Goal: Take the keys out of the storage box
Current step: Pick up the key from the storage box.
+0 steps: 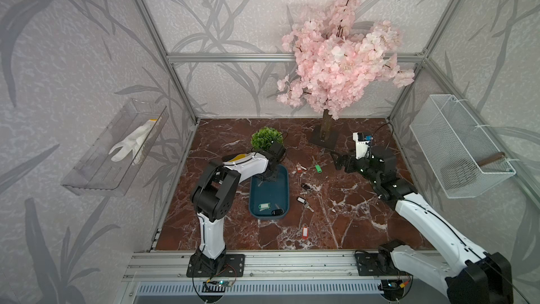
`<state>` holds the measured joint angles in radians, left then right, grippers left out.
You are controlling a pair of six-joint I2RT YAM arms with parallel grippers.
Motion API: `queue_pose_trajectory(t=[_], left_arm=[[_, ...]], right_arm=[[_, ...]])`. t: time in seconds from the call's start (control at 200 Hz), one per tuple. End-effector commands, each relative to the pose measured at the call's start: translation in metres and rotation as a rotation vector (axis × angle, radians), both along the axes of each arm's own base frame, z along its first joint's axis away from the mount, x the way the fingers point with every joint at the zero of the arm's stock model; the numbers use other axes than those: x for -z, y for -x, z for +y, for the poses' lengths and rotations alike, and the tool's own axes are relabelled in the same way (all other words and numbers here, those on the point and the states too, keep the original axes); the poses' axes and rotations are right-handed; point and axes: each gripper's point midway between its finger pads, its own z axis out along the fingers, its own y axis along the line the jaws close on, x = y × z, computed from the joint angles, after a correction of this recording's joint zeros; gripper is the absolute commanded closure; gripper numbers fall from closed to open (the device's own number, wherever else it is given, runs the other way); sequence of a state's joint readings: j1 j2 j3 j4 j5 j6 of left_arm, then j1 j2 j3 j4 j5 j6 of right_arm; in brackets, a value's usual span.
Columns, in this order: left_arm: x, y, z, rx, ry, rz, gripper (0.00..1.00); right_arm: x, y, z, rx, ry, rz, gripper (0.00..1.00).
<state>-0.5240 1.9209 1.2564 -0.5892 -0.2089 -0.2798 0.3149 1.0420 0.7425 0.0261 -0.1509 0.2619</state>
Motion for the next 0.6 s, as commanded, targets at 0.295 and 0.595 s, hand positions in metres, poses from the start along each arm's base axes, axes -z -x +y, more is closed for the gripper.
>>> queue_pose_trajectory(t=[0.295, 0.595], left_arm=[[0.003, -0.007, -0.001, 0.007, -0.025, -0.014, 0.95], [-0.018, 0.008, -0.001, 0.013, 0.029, -0.031, 1.00]], right_arm=[[-0.002, -0.002, 0.000, 0.001, -0.011, -0.020, 0.01], [-0.007, -0.001, -0.002, 0.007, -0.003, -0.037, 0.01]])
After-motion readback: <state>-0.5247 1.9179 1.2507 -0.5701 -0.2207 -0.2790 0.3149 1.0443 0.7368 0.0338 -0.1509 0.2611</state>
